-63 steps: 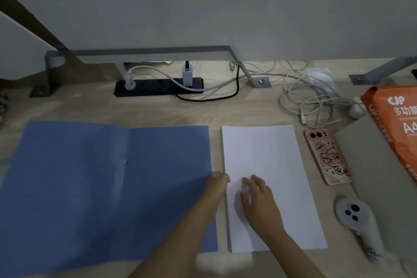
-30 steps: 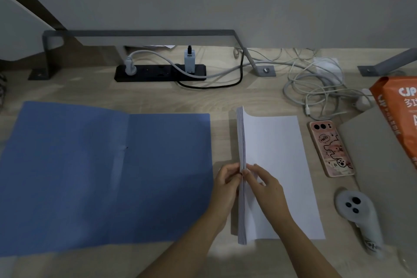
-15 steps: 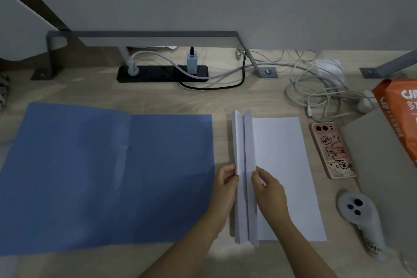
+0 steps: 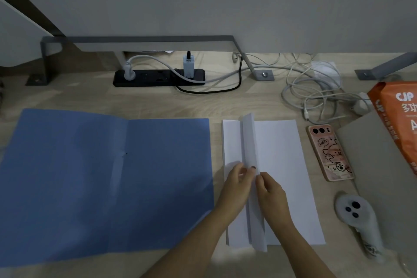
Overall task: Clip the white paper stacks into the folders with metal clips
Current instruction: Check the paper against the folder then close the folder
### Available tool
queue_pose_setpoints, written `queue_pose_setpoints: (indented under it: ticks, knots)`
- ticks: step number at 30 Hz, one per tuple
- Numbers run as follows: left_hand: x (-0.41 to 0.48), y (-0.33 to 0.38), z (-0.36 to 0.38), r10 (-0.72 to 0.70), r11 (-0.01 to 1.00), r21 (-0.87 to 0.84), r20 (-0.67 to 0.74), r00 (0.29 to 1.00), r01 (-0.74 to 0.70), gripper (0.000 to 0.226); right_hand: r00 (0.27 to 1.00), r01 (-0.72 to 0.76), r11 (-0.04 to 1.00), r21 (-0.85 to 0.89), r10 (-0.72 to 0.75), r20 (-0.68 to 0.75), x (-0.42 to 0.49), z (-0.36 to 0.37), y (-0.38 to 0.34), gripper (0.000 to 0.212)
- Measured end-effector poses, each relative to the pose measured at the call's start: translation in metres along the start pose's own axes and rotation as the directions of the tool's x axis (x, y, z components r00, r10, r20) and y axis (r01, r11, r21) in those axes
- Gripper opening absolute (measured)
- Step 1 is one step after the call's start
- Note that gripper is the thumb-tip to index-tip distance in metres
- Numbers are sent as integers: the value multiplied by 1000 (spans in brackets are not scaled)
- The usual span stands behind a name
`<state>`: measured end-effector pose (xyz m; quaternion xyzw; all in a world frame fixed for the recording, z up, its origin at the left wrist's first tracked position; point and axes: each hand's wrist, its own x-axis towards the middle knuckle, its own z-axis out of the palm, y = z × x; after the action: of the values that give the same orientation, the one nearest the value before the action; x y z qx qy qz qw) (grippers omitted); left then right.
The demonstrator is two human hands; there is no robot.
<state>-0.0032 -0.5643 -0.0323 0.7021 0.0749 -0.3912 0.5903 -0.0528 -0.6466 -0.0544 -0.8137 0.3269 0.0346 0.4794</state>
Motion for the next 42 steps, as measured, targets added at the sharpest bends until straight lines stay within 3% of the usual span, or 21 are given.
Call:
queue_pose_setpoints:
  ticks: [4,7,12,17,20,24,27,31,42]
  knots:
    - [6,0,2,-54,983,172,-20,998,57,53,997,-57,997,46,55,48,-5,-4,-7,30]
    - [13,-14,0,-58,981,178,-94,994,74,49,995,-84,996,22,82,58,-4,-4,-5,36]
    - [12,-20,-5,0,998,65,-220,975,15,19,995,-73,997,37,71,71,-4,-13,-5,32]
    - [-2,-7,-29,84,993,-68,-125,989,-93,26,991,-61,997,38,65,-114,3,-40,-3,39]
    - [-12,-3,-61,141,984,-94,-130,981,-154,26,975,-145,976,162,169,-144,5,-51,-6,53]
    - [-29,-7,-108,154,981,-93,-181,971,-173,24,949,-314,896,313,301,92,-2,-38,-23,40]
    - [-43,-15,-146,147,978,-106,-256,955,-179,24,941,-301,869,392,205,269,-14,-12,-42,25]
    - [-59,-34,-194,72,982,-146,-316,946,-123,26,876,-376,830,411,174,450,-36,30,-53,23]
    - [-89,-90,-257,-84,995,-76,-265,960,67,18,919,-353,848,395,235,315,-65,87,-48,23]
